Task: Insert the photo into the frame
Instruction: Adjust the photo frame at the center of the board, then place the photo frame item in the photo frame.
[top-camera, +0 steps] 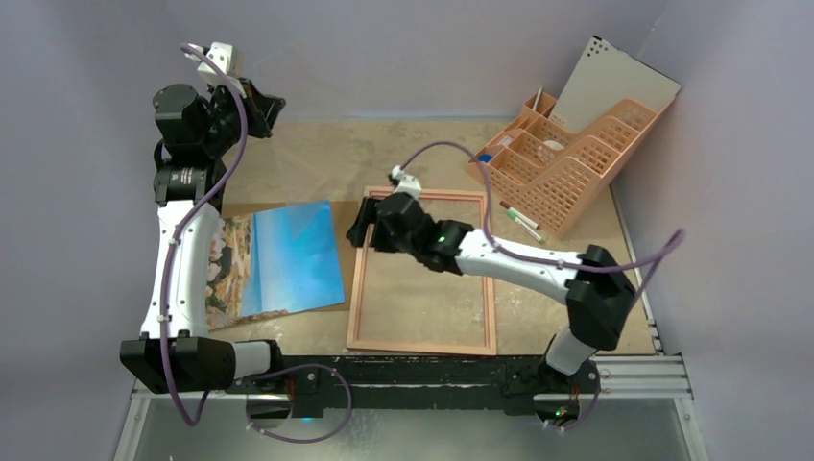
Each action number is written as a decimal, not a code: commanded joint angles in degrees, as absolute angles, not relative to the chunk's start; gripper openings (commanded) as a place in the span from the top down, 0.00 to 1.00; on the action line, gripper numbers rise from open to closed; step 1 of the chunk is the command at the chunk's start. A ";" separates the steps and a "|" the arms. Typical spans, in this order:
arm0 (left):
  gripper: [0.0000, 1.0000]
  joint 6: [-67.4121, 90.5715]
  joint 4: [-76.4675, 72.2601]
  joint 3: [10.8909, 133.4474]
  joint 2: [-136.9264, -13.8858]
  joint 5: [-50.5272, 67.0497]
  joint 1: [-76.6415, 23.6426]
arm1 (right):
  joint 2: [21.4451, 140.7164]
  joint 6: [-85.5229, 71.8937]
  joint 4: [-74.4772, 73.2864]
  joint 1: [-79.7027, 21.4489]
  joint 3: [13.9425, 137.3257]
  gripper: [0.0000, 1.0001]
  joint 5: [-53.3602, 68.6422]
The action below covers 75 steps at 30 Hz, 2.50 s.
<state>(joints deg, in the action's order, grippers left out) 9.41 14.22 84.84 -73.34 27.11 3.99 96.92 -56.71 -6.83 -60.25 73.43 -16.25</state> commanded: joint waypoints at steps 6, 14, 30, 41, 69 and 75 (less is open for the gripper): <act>1.00 19.48 3.32 87.80 -72.71 44.55 3.52 | 79.37 -26.26 9.44 -47.28 67.26 0.10 -9.71; 1.00 29.08 -6.15 90.64 -72.09 56.70 3.30 | 70.11 -20.44 19.67 -31.16 68.46 0.07 1.22; 1.00 57.81 -40.07 93.89 -72.14 69.95 1.14 | 73.60 -23.40 37.63 -13.83 75.28 0.07 36.97; 1.00 50.33 -28.77 97.34 -73.56 63.67 1.14 | 68.84 -25.34 40.16 -12.75 68.77 0.41 57.54; 0.97 34.62 -10.53 97.05 -74.18 58.18 1.23 | 63.50 -37.39 41.32 -12.74 60.74 1.00 55.22; 0.41 24.83 0.59 93.49 -72.95 50.13 1.32 | 59.58 -39.09 36.47 -12.75 55.96 1.00 49.05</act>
